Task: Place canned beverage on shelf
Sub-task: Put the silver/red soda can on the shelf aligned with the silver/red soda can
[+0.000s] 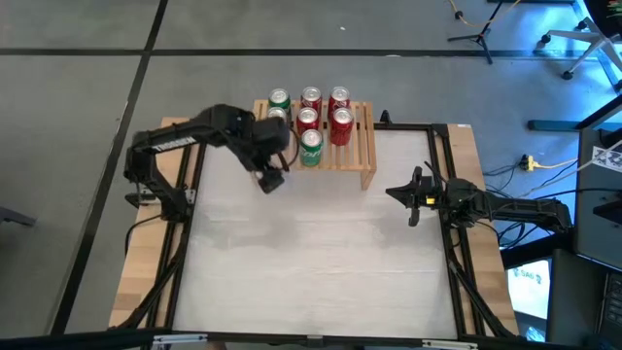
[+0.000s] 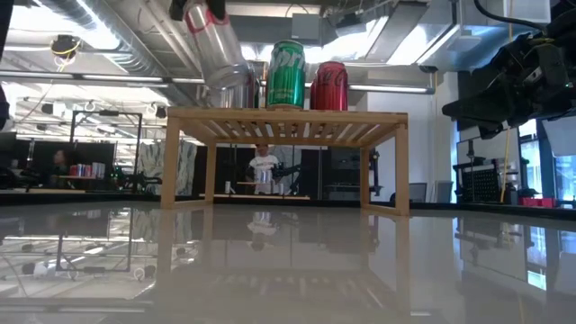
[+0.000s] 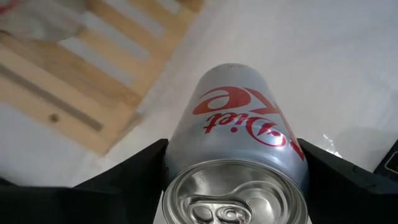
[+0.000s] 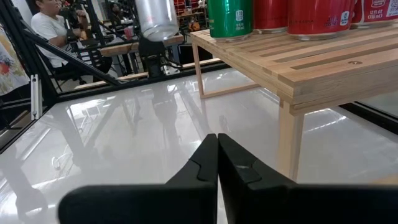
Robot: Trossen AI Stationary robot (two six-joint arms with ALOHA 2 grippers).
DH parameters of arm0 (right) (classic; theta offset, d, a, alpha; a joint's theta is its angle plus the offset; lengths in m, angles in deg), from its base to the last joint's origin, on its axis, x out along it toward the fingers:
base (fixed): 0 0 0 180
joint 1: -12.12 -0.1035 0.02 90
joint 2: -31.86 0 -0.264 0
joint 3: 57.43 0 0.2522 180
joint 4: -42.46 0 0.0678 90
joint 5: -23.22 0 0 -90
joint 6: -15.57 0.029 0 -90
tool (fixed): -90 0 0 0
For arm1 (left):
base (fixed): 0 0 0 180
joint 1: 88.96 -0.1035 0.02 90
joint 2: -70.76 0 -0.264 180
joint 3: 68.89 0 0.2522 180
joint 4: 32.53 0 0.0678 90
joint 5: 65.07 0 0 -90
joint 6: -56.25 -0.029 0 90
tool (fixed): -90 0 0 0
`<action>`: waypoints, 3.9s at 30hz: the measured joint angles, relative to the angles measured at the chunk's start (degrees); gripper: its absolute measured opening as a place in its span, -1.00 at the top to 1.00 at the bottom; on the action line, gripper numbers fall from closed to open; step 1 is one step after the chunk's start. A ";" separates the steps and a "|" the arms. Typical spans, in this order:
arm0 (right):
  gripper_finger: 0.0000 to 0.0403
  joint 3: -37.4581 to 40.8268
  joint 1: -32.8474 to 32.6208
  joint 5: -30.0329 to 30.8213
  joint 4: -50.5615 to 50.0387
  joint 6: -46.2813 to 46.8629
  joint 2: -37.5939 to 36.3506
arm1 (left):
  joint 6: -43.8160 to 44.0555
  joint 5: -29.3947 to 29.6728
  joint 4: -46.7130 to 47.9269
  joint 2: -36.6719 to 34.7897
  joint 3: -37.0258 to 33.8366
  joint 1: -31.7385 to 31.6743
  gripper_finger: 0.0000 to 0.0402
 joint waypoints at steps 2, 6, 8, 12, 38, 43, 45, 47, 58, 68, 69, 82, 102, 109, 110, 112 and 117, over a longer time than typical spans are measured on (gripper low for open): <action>0.99 0.00 0.02 -0.01 0.00 -0.01 -0.01 | -1.57 -0.17 0.37 -0.03 0.87 -1.76 -0.43; 0.99 0.00 0.00 0.00 0.00 0.00 -0.01 | -4.83 -0.17 0.19 0.02 2.42 -5.17 -0.43; 0.99 0.00 0.00 0.00 0.00 -0.01 -0.01 | -6.18 -0.19 0.25 0.00 2.93 -6.74 -0.43; 0.99 0.00 0.00 -0.01 0.00 0.01 0.01 | -7.85 -0.19 0.44 0.00 3.54 -9.52 -0.43; 0.99 0.00 0.01 -0.01 0.00 0.00 -0.01 | -20.68 3.40 0.33 0.00 4.04 -14.61 -0.43; 0.99 0.01 0.00 0.00 0.00 0.00 0.01 | -22.87 4.56 -0.29 0.02 4.04 -14.61 -0.43; 0.99 0.00 0.02 -0.01 0.00 0.01 0.00 | -22.97 4.60 -0.47 0.02 4.04 -14.61 -0.43; 0.99 0.00 0.02 0.01 0.00 0.01 -0.01 | -23.48 4.65 -0.59 0.02 4.04 -14.61 -0.43; 0.99 0.00 -0.01 -0.01 0.00 -0.01 0.00 | -25.42 5.80 -0.59 1.22 3.97 -14.59 -0.43; 0.99 0.01 0.01 -0.01 0.00 -0.01 0.00 | -27.66 6.00 -0.07 4.17 3.97 -14.59 -0.43; 0.99 0.01 0.02 -0.01 0.00 0.01 0.00 | -27.67 6.00 -0.06 4.33 3.97 -14.59 -0.43; 0.99 0.00 -0.01 -0.01 0.00 0.01 -0.01 | -27.62 6.28 -0.03 4.48 3.97 -14.56 -0.44; 0.99 0.02 0.01 -0.01 0.00 0.00 0.01 | -28.58 6.50 -0.81 4.48 3.97 -14.59 -0.64; 0.99 0.00 -0.01 -0.01 0.00 0.01 0.01 | -28.59 6.43 -1.29 4.48 3.97 -14.59 -0.65; 0.99 0.02 0.00 -0.01 0.00 -0.01 0.00 | -28.58 6.43 -1.39 4.48 3.97 -14.59 -0.65; 0.99 0.02 0.00 -0.01 0.00 0.00 0.00 | -28.61 6.43 -1.55 4.48 3.97 -14.59 -0.65; 0.99 0.02 0.01 -0.01 0.00 0.01 0.01 | -28.61 6.26 -2.52 4.48 3.97 -14.59 -0.65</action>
